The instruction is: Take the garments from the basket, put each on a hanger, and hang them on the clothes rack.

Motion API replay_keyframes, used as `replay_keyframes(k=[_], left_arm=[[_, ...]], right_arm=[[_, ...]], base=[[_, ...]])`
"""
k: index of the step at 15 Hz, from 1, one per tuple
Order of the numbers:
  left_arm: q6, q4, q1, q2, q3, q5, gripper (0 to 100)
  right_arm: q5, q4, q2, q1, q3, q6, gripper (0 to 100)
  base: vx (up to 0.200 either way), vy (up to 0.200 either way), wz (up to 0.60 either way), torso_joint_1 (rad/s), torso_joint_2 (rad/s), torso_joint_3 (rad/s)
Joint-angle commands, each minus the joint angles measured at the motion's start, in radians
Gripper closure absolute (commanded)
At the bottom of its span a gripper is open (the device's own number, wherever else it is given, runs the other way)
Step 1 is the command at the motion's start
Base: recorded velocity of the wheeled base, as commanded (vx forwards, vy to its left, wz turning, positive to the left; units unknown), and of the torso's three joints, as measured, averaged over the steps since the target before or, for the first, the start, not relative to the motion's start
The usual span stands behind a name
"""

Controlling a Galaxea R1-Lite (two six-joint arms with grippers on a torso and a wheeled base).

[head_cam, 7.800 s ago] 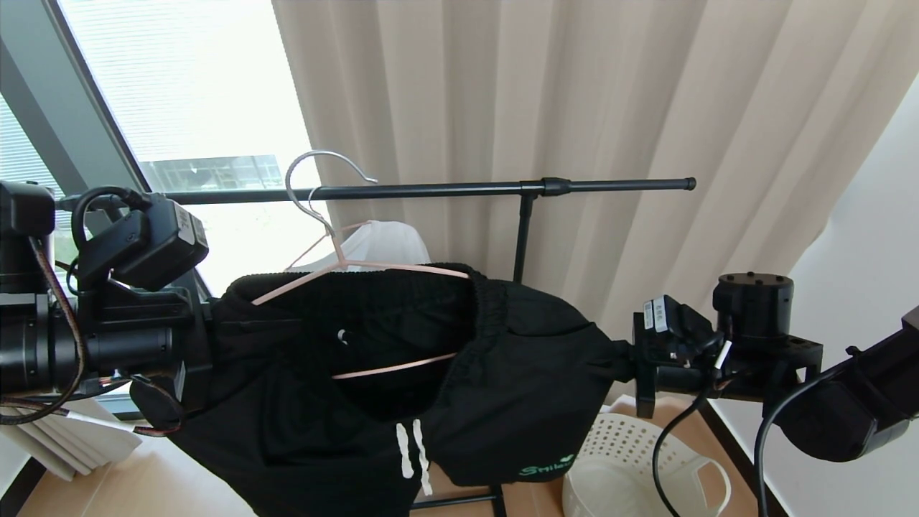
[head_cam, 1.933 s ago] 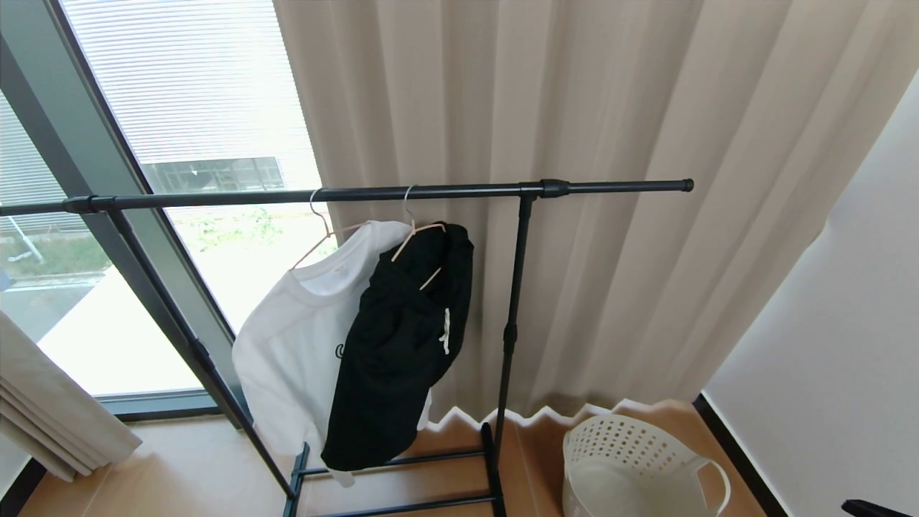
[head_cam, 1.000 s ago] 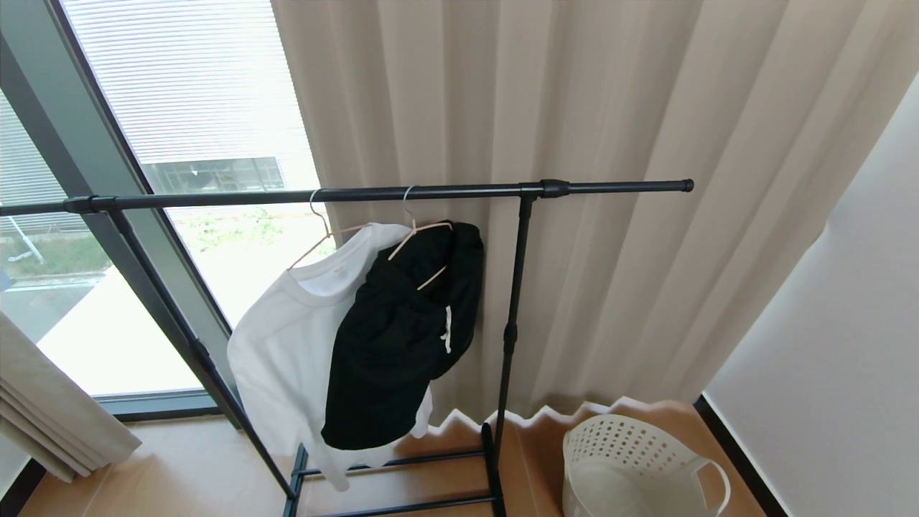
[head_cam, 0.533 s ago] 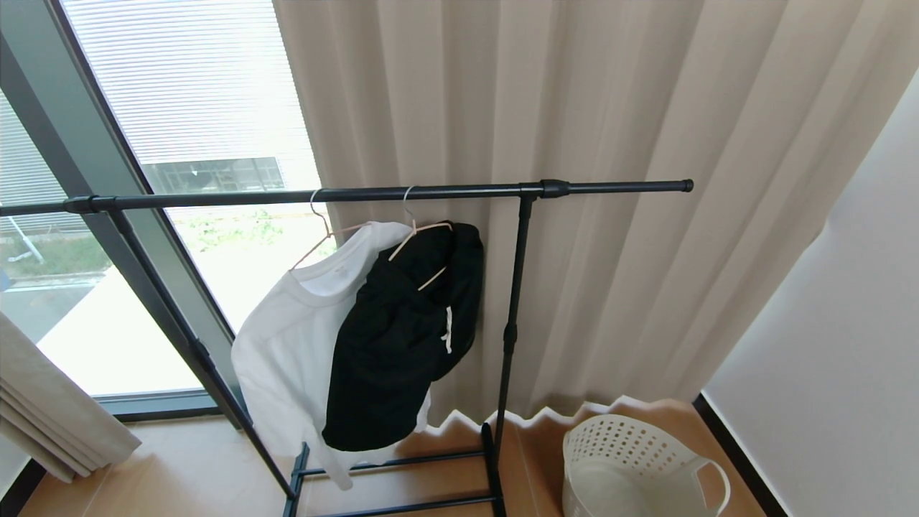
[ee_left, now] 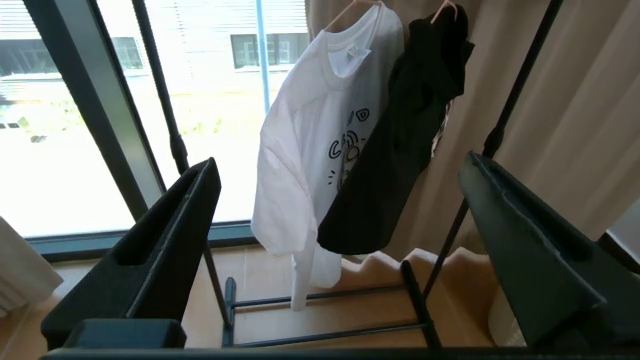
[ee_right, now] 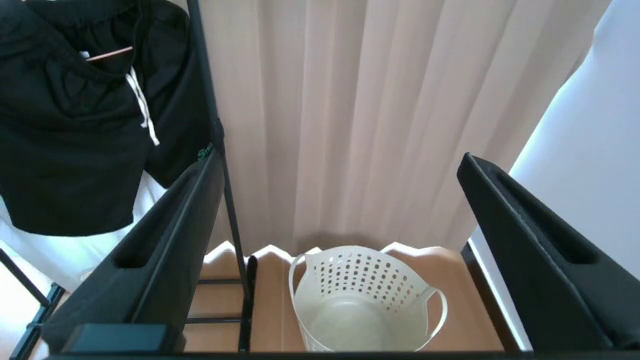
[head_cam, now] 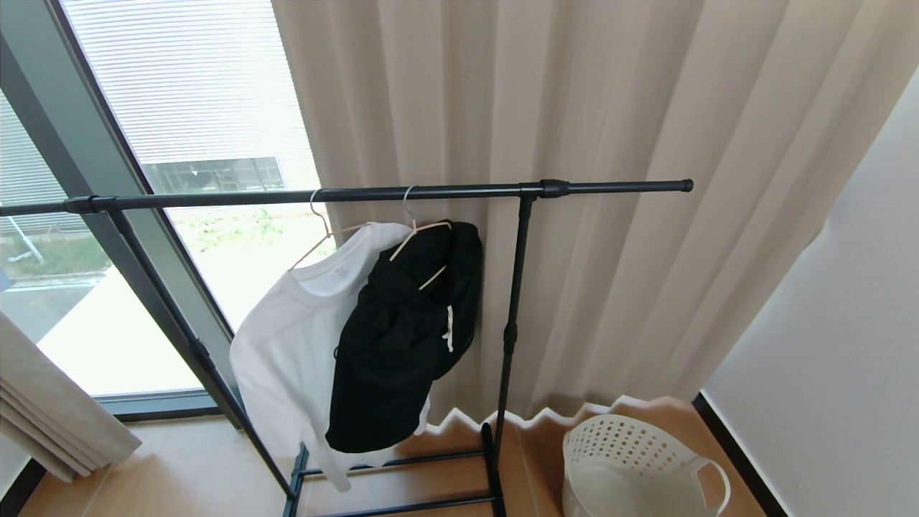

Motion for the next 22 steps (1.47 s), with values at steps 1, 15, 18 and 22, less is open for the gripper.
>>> replay_keyframes(k=[1,15,18,22], left_arm=[[0.0,0.0,0.0,0.002,0.0,0.0,0],[0.0,0.0,0.0,0.002,0.0,0.0,0],[0.0,0.0,0.0,0.002,0.0,0.0,0],[0.0,0.0,0.0,0.002,0.0,0.0,0]], right_arm=[[0.0,-0.001,0.002,0.0,0.0,0.001,0],[-0.001,-0.001,0.002,0.0,0.0,0.001,0],[-0.001,-0.001,0.002,0.0,0.0,-0.001,0],[-0.001,-0.001,0.002,0.0,0.0,0.001,0]], base=[[0.0,0.0,0.0,0.0,0.0,0.0],[0.0,0.0,0.0,0.0,0.0,0.0],[0.0,0.0,0.0,0.0,0.0,0.0],[0.0,0.0,0.0,0.0,0.0,0.0]])
